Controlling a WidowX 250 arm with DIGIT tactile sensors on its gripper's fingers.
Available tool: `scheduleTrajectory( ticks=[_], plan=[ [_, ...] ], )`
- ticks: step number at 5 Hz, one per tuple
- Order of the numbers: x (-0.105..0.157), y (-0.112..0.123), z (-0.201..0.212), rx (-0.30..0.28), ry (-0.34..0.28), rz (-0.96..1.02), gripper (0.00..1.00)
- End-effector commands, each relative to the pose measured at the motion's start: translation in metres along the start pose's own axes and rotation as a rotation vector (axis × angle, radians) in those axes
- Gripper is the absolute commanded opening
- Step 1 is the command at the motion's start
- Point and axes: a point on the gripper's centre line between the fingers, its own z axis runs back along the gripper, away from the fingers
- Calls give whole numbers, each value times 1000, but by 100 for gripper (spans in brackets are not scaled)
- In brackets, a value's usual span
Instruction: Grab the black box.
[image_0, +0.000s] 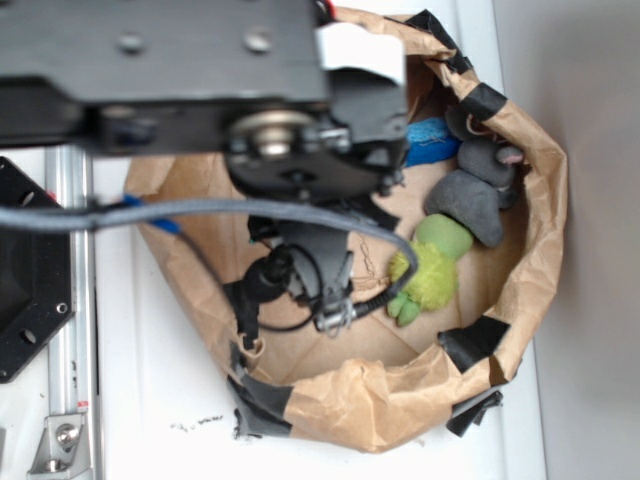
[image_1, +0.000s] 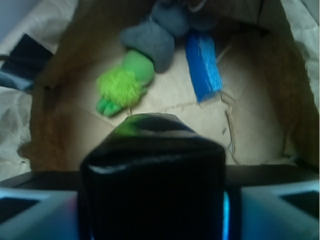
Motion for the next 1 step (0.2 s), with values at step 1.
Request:
scheduleTrajectory(
  ticks=[1],
  plan=[
    [12, 7, 13, -19, -14, 26, 0]
  ],
)
